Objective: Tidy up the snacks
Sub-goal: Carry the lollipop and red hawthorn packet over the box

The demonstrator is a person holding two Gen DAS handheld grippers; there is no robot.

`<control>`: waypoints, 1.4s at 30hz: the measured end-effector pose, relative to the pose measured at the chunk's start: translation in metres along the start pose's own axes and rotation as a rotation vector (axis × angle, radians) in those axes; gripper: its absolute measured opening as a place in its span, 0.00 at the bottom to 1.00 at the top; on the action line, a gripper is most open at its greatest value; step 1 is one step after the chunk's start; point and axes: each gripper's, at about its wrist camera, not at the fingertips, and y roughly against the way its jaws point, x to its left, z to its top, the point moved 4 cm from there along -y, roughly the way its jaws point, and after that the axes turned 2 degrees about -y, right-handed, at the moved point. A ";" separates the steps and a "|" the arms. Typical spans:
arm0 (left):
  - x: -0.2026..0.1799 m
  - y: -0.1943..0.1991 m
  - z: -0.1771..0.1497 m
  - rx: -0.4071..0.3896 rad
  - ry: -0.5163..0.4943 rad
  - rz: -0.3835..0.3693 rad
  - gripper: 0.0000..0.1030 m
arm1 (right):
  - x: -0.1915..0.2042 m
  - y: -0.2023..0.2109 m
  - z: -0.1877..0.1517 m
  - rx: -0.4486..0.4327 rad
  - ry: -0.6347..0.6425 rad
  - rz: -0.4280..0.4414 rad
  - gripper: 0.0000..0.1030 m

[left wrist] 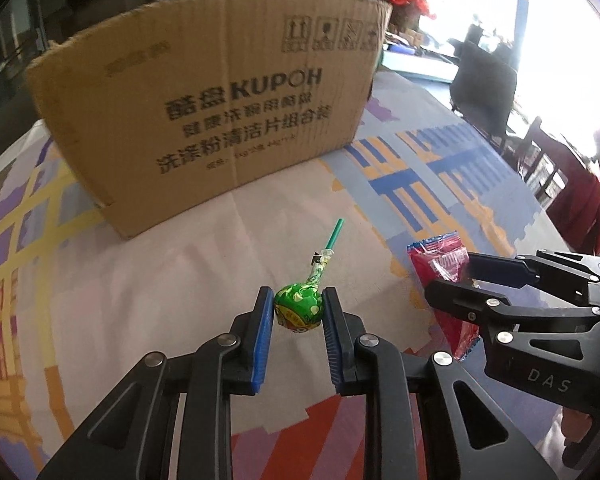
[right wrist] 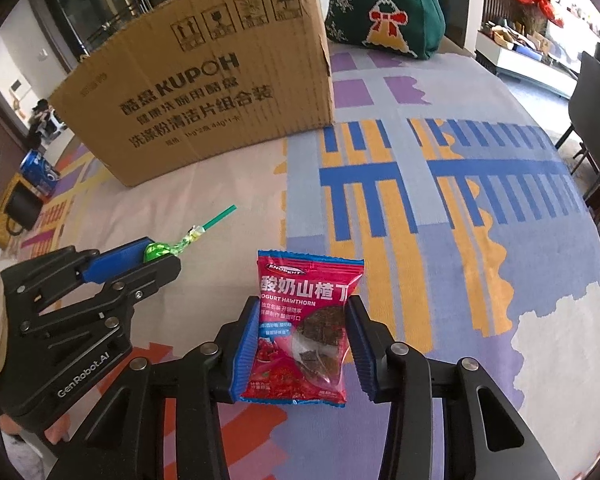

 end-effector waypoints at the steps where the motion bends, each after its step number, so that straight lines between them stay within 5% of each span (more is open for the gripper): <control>1: 0.001 0.004 0.000 -0.008 0.007 0.007 0.24 | 0.001 0.002 0.001 -0.006 0.004 0.006 0.42; 27: 0.015 0.112 0.042 -0.285 0.139 0.136 0.24 | 0.035 0.078 0.053 -0.250 0.100 0.122 0.42; 42: 0.033 0.142 0.087 -0.395 0.176 0.190 0.24 | 0.062 0.122 0.104 -0.402 0.147 0.170 0.42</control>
